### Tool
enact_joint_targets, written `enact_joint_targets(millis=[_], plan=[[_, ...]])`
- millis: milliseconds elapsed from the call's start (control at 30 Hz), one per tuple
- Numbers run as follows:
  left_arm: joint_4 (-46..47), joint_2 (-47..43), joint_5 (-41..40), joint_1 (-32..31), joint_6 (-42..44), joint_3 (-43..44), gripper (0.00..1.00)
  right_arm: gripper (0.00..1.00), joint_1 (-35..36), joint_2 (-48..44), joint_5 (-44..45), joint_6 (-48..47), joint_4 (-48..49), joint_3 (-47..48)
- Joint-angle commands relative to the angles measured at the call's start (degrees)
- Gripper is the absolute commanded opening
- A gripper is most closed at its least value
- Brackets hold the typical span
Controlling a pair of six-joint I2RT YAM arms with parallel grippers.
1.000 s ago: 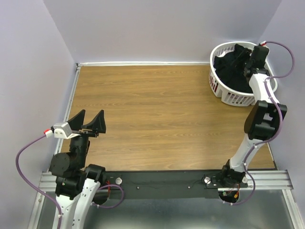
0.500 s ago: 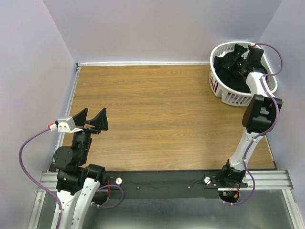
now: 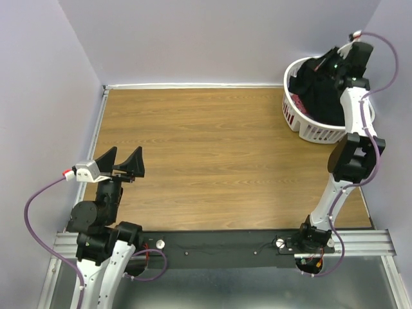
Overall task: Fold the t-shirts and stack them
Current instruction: Grab the tshirt from the pile, then move the tshirt to the center of the board
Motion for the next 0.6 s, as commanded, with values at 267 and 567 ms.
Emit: enact_joint_targets(millis=[267,567], plan=[[1.58,-3.58,1.19,-0.16,0.21,-1.09,0.98,0.00,0.25,-14.79,-17.94,14.56,1.41,20.77],[1.84,-5.51,1.27,-1.66,0.12,-1.27,0.98,0.00,11.57,-20.24,-22.00,20.47,3.17,22.02]])
